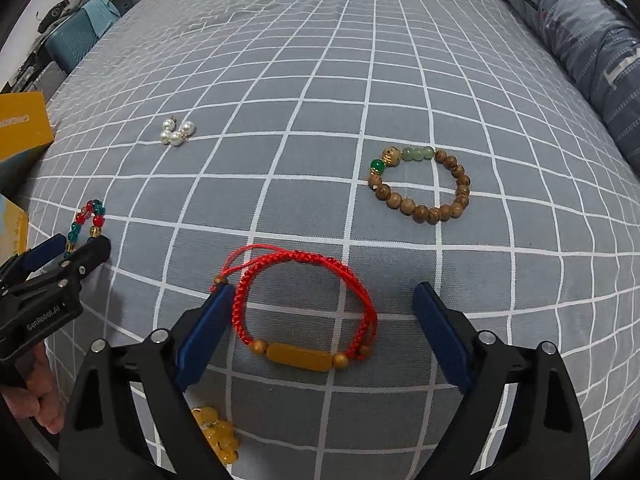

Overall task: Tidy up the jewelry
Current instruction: 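Grasp multicolour bead bracelet with left tool while right tool grasps red cord bracelet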

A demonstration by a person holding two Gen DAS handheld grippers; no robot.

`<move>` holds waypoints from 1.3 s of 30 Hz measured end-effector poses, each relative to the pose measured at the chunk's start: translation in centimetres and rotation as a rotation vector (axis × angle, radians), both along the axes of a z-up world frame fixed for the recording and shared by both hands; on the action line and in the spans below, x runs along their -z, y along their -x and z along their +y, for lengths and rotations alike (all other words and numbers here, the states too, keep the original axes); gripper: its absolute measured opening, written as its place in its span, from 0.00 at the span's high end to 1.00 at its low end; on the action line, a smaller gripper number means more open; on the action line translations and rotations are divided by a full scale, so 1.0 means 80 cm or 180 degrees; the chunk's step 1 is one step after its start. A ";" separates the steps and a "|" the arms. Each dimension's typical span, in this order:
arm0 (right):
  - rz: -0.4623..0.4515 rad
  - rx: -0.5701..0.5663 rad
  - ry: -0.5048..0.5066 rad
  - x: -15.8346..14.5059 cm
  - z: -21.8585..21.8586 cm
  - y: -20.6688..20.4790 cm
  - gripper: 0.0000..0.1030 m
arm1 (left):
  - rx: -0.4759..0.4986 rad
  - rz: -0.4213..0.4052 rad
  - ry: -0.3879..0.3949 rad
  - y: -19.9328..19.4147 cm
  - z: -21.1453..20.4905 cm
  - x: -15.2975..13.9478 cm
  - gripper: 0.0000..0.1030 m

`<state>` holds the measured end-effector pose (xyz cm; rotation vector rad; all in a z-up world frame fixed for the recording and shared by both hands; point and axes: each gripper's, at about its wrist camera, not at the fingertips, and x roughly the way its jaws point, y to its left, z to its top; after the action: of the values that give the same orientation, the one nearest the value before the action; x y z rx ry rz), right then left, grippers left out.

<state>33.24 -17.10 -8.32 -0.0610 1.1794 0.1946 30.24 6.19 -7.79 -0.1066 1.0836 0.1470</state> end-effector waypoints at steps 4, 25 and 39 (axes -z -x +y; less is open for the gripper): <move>0.0044 0.0033 -0.0003 -0.001 -0.001 -0.004 0.27 | -0.0005 0.0010 0.0027 0.001 0.004 -0.002 0.40; 0.0044 -0.0147 0.0049 -0.008 0.019 -0.002 0.91 | 0.0074 -0.0011 0.0000 0.022 -0.001 -0.013 0.82; -0.0087 -0.0130 -0.0004 -0.028 0.012 0.018 0.91 | 0.0149 -0.0094 -0.0020 0.038 -0.004 -0.037 1.00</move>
<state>31.77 -16.13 -6.09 -0.0865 1.1514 0.2300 27.23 5.84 -4.87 -0.0776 1.0554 0.1064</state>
